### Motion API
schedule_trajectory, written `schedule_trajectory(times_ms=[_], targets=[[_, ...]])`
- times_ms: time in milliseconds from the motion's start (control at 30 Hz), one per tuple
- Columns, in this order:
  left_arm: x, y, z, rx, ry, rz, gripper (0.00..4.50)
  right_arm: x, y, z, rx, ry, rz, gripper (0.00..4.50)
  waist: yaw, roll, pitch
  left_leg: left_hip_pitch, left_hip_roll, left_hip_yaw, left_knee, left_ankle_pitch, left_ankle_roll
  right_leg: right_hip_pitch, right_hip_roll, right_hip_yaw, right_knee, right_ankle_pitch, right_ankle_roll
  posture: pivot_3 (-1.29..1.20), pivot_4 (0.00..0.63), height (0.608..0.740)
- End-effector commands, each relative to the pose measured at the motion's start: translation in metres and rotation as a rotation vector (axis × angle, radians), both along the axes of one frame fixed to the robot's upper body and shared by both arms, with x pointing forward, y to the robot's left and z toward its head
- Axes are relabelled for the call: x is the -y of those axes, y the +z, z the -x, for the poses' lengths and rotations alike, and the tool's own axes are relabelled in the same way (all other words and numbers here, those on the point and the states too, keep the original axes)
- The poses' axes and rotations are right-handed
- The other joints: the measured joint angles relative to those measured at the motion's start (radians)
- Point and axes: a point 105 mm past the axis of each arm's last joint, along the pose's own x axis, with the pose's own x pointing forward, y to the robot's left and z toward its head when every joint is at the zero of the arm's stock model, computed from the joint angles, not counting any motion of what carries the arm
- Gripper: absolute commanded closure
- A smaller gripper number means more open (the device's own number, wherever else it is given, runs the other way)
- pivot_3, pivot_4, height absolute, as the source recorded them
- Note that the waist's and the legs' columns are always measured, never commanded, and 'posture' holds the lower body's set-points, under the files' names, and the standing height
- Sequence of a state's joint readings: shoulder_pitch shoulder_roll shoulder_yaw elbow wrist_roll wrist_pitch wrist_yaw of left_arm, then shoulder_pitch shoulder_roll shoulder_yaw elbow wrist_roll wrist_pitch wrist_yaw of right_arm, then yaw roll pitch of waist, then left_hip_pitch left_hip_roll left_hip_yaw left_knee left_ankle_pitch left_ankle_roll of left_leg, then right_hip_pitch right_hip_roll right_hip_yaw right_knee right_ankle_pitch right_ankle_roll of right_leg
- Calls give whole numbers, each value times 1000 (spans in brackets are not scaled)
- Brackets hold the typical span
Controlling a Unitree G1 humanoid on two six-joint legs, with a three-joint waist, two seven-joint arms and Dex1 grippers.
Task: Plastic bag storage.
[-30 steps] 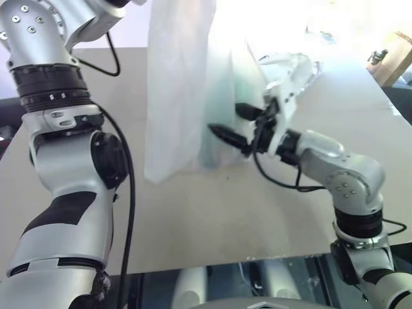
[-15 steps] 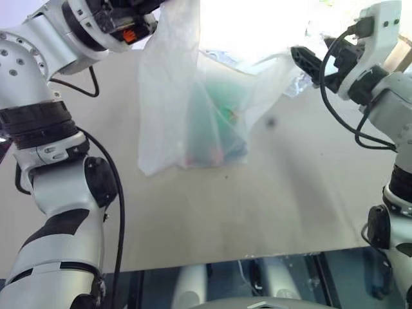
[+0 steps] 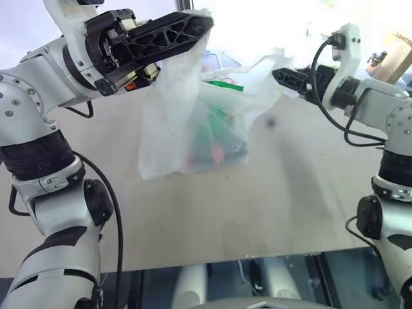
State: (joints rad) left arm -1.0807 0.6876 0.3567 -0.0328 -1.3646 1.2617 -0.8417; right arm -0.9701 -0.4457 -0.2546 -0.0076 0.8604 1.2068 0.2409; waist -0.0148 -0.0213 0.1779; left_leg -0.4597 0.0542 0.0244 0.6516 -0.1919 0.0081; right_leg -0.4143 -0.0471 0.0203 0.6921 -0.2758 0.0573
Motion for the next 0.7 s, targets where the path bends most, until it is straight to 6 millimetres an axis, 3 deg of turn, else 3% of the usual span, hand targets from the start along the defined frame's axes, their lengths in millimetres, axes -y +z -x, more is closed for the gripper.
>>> schedule_trajectory(times_ms=[33, 167, 300, 467, 600, 700], targets=[[-9, 11, 7, 44, 12, 59, 4500, -3, 30, 8, 91, 64, -93, 2453, 0, 0, 0, 0, 0, 0, 0, 0, 0, 0, 0, 0, 0, 0, 0, 0, 150, 740], [-20, 26, -10, 32, 104, 181, 4500, -4, 58, 16, 181, 125, -240, 4378, 0, 0, 0, 0, 0, 0, 0, 0, 0, 0, 0, 0, 0, 0, 0, 0, 150, 740], [-49, 66, -57, 40, 393, 424, 4500, 15, 123, 31, 326, 199, -594, 4455, 4, 0, 0, -1, 0, -1, 1, 0, 0, 0, 0, -2, 1, 0, 0, 0, 150, 740], [-63, 90, -87, 55, 560, 498, 4500, 25, 175, 64, 496, 261, -660, 4455, 5, 0, 0, -2, -1, -1, 0, 0, 0, 0, 0, -2, -2, 0, 0, 0, 150, 740], [-58, 89, -94, 64, 561, 475, 4500, 26, 184, 83, 546, 284, -648, 4455, 2, 0, 0, -3, -1, -1, -3, 0, 0, -1, 0, -2, -7, 0, 0, 0, 150, 740], [-53, 74, -100, 46, 557, 414, 4500, 23, 167, 89, 543, 246, -566, 4455, 1, 0, 0, -5, 0, -1, -3, 0, 0, -1, 0, -2, -8, 0, 0, 0, 150, 740]])
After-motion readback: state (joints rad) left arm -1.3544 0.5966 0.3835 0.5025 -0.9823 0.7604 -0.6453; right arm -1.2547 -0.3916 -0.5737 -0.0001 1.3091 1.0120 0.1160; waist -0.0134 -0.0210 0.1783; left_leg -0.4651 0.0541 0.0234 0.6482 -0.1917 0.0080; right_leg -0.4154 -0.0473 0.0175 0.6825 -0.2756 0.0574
